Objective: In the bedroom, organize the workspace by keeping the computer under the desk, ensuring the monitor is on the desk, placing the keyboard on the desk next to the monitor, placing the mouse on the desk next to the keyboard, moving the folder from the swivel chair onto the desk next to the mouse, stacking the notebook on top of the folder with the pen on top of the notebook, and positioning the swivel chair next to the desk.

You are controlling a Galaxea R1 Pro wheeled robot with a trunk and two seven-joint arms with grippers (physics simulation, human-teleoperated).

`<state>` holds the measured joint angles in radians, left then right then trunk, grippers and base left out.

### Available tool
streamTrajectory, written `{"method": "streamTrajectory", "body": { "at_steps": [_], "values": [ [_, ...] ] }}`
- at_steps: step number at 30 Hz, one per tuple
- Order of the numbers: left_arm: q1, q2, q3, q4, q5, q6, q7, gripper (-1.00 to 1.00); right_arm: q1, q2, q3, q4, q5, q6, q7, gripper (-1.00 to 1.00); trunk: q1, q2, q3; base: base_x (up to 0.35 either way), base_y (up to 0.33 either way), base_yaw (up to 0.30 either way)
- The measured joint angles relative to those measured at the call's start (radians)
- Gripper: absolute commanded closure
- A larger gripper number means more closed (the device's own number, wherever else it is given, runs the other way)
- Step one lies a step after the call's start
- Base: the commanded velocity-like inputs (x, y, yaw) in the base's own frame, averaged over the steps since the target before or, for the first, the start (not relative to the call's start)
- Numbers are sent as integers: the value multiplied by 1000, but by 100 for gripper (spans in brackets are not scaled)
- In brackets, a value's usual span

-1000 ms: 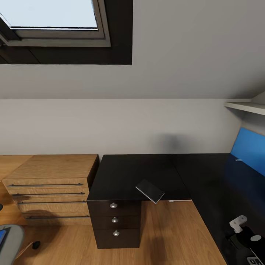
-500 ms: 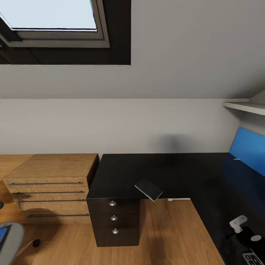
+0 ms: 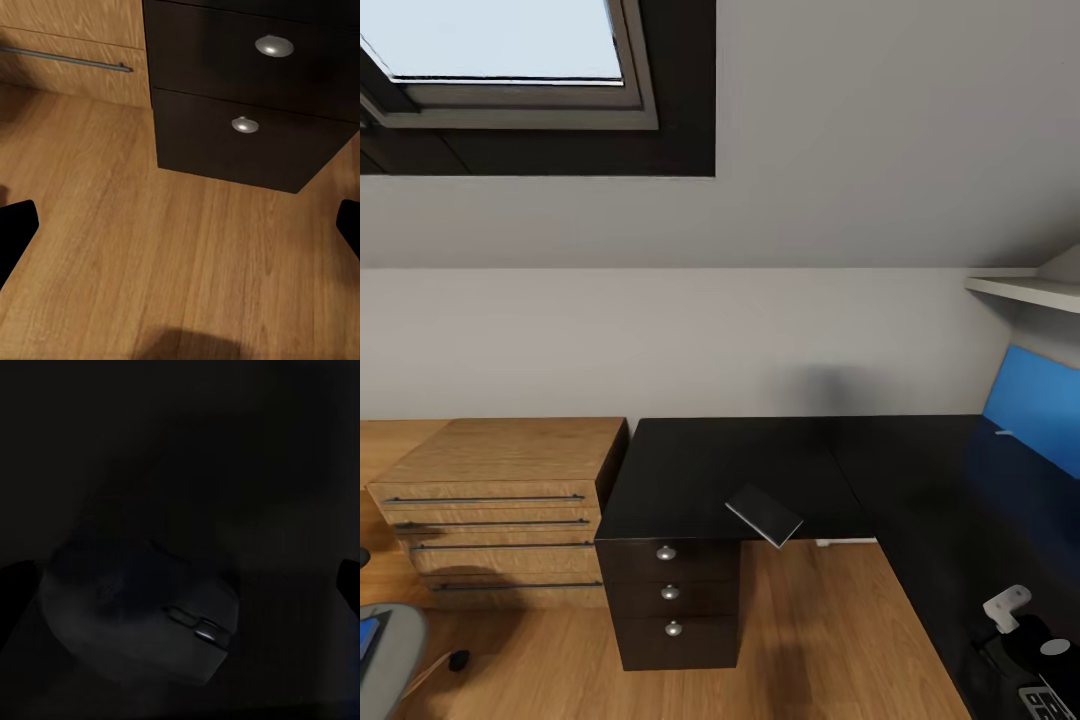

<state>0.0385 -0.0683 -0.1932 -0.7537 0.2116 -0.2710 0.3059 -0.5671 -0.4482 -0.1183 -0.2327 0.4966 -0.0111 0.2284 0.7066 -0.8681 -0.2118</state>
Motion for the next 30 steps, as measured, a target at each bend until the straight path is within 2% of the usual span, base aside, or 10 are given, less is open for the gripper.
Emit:
{"method": "streamTrajectory", "body": {
  "at_steps": [15, 20, 21, 23, 26, 29, 30],
  "values": [
    [0, 0, 0, 0, 0, 0, -1, -100, 0, 8, -7, -23, -8, -5, -8, -100, 0, 0, 0, 0, 0, 0],
    [0, 0, 0, 0, 0, 0, 0, -100, 0, 80, -45, -117, -94, -7, -69, -100, 0, 0, 0, 0, 0, 0],
    [0, 0, 0, 0, 0, 0, 0, -100, 0, 128, -60, -156, -134, -8, -126, -100, 0, 0, 0, 0, 0, 0],
    [0, 0, 0, 0, 0, 1, 0, -100, 0, 184, -74, -186, -165, -9, -213, -100, 0, 0, 0, 0, 0, 0],
    [0, 0, 0, 3, 0, 2, 0, -100, 0, 228, -80, -200, -180, -11, -278, -100, 0, 0, 0, 0, 0, 0],
    [0, -1, -1, 16, 0, 2, 0, -100, 0, 260, -83, -207, -188, -22, -297, -100, 0, 0, 0, 0, 0, 0],
    [0, -1, -1, 29, 0, 2, 0, -100, 1, 303, -89, -209, -236, -68, -307, -100, 0, 0, 0, 0, 0, 0]
  ]
}}
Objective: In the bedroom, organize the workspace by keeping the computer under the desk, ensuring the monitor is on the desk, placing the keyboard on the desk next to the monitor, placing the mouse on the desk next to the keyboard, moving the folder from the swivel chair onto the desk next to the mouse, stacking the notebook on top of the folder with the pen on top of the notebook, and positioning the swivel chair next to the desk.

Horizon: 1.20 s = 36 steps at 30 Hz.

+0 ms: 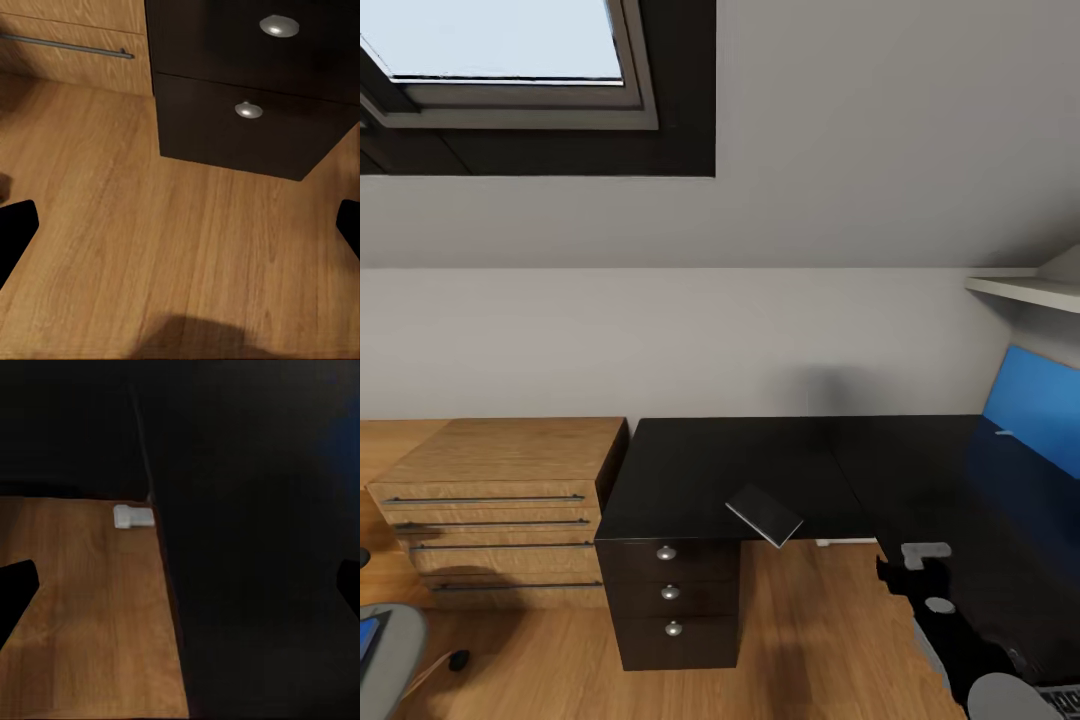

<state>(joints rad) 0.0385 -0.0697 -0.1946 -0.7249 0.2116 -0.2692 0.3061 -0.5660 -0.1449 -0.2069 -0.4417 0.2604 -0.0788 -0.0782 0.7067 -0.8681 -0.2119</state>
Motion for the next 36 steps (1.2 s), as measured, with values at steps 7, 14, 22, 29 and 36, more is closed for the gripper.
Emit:
{"method": "streamTrajectory", "body": {
  "at_steps": [7, 14, 22, 29, 36],
  "values": [
    [0, 0, 0, 4, 0, 1, 0, -100, 1, 102, -3, 7, -60, -44, -42, -100, 0, 0, 0, 0, 0, 157],
    [0, 0, -1, 5, 0, 3, 0, -100, 3, 148, -2, 26, -62, -121, -125, -100, 0, 0, 0, 0, 0, 264],
    [0, 1, 0, 7, 0, 5, -2, -100, 4, 176, 1, 57, -62, -144, -136, -100, 0, 0, -1, 0, 0, 273],
    [0, 1, 4, 41, 0, 6, -2, -100, 4, 196, 2, 101, -64, -155, -153, -100, 0, 0, -3, 0, 0, 134],
    [0, -2, 0, 58, -1, 9, -5, -100, 7, 226, 1, 197, -68, -252, -155, -100, 0, 0, -3, 0, 0, 8]
  ]
}}
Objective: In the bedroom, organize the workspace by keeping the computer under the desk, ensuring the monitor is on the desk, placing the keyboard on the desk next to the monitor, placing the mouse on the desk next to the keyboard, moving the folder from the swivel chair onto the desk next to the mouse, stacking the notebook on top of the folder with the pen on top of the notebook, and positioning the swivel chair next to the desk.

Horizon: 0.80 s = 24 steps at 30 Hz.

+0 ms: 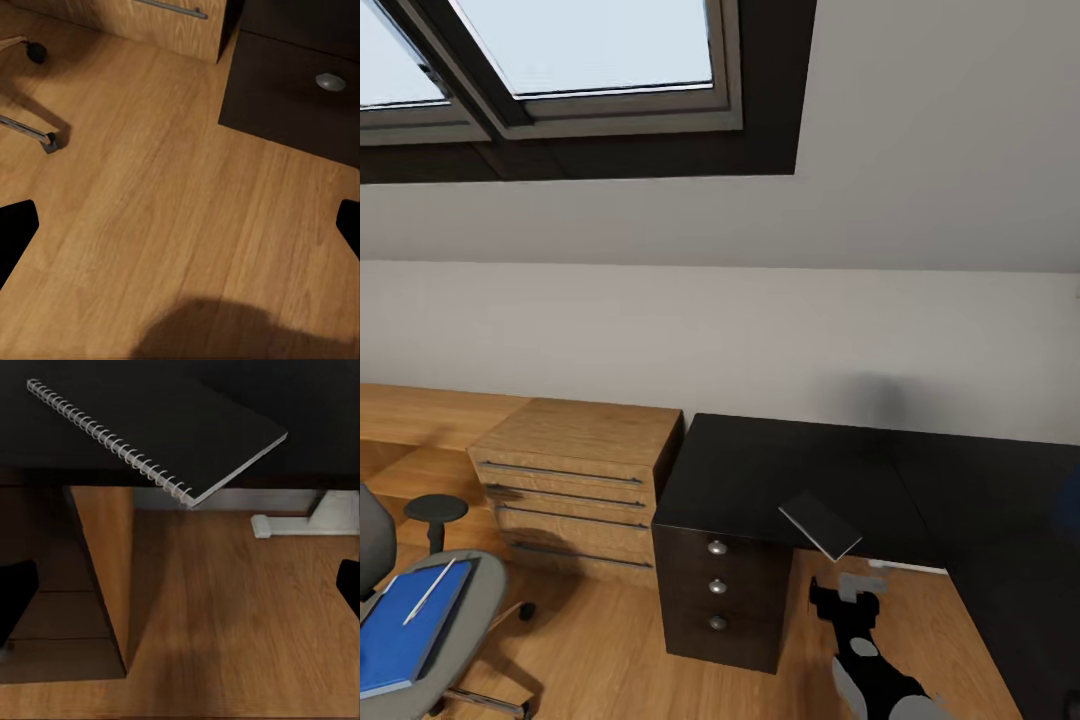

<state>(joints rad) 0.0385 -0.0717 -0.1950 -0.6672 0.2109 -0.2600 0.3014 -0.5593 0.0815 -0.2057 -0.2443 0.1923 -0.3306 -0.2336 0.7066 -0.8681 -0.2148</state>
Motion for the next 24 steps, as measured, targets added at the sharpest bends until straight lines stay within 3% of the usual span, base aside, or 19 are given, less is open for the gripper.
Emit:
{"method": "streamTrajectory", "body": {
  "at_steps": [10, 15, 24],
  "values": [
    [0, -1, -3, 1, 0, 0, 1, -100, 4, -4, -2, 248, 1, -288, 9, -100, 0, 0, 0, -143, 130, 0],
    [0, 0, -1, 1, 0, 0, 1, -100, 9, 2, -1, 261, 1, -307, 11, -100, 0, 0, 0, -246, 221, 62],
    [0, 2, 2, 1, 1, 25, -2, -100, 13, 24, -1, 265, 2, -302, 12, -100, 0, 0, -2, -63, 51, 252]
  ]
}}
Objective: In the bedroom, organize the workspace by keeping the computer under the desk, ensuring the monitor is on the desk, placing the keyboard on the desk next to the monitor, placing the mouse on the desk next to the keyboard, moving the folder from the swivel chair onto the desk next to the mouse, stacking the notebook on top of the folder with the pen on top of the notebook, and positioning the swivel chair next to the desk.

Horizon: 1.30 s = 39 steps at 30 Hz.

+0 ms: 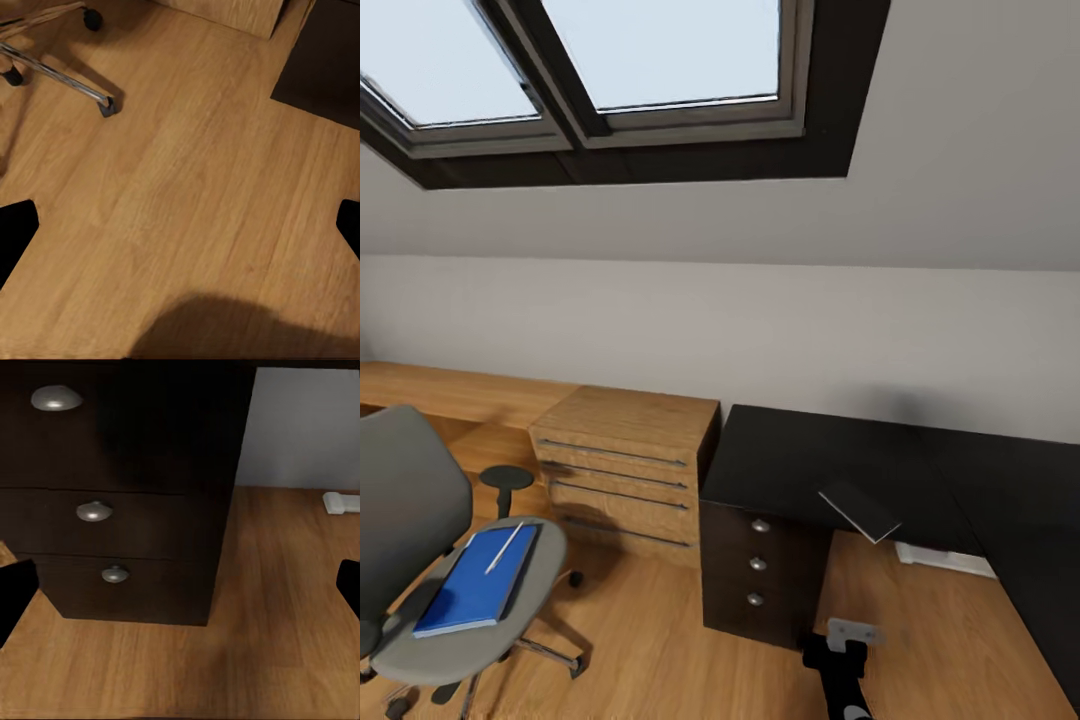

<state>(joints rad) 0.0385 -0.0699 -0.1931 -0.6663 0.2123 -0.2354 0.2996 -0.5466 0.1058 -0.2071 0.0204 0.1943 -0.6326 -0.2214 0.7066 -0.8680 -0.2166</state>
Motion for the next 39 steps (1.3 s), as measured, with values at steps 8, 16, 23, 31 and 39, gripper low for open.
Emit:
{"method": "streamTrajectory", "body": {
  "at_steps": [8, 16, 23, 31, 39],
  "values": [
    [0, 2, 4, 35, -1, -2, 4, -100, 5, 14, -1, 0, -1, -11, -2, -100, 0, 0, -1, -2, 1, 275],
    [0, 22, 7, 196, -1, -105, 2, -100, 45, 33, 0, -1, -2, -88, -4, -100, -11, 21, 8, 0, 0, 285],
    [0, 23, 7, 235, 1, -111, -2, -100, 48, 32, -1, -1, -3, -98, -5, -100, -38, 70, 30, 0, 0, 286],
    [-2, 19, -1, 241, -2, -117, -5, -100, 48, 34, 0, -1, 0, -120, -9, -100, -38, 70, 30, 0, 0, 238],
    [-2, 21, 0, 241, -3, -121, -4, -100, 49, 30, 0, -2, 3, -124, -8, -100, -38, 70, 29, 0, 0, 28]
  ]
}}
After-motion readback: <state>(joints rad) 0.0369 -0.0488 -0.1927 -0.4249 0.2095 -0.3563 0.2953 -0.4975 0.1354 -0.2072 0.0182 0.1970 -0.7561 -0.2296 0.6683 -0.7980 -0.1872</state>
